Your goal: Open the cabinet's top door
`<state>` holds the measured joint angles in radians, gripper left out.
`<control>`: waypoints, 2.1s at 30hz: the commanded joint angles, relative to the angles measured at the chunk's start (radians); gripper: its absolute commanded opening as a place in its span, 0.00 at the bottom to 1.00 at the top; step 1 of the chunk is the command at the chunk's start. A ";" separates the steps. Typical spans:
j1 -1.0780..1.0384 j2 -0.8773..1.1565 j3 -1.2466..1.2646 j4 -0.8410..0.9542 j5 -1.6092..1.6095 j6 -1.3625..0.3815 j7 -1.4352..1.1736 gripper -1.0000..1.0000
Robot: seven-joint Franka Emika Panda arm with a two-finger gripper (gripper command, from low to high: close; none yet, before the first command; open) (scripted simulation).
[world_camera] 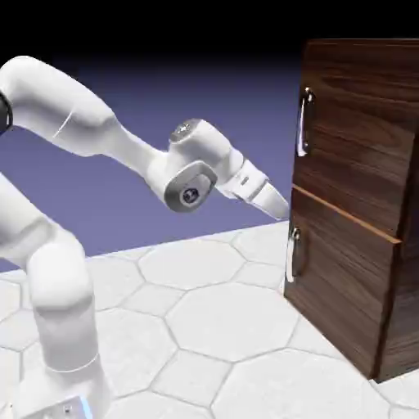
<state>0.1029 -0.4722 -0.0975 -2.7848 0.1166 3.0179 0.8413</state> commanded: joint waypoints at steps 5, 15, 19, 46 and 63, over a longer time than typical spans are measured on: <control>0.169 0.181 -0.181 0.047 0.216 -0.035 0.186 0.50; 0.506 0.544 -0.542 0.140 0.648 -0.106 0.557 0.50; 0.640 0.689 -0.686 0.177 0.821 -0.134 0.706 0.50; 1.550 1.667 -1.662 0.429 1.988 -0.325 1.709 0.50; 1.652 1.879 -1.868 0.556 2.327 -0.453 1.891 0.00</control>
<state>1.7543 1.4069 -1.9653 -2.2277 2.4504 2.5658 2.7330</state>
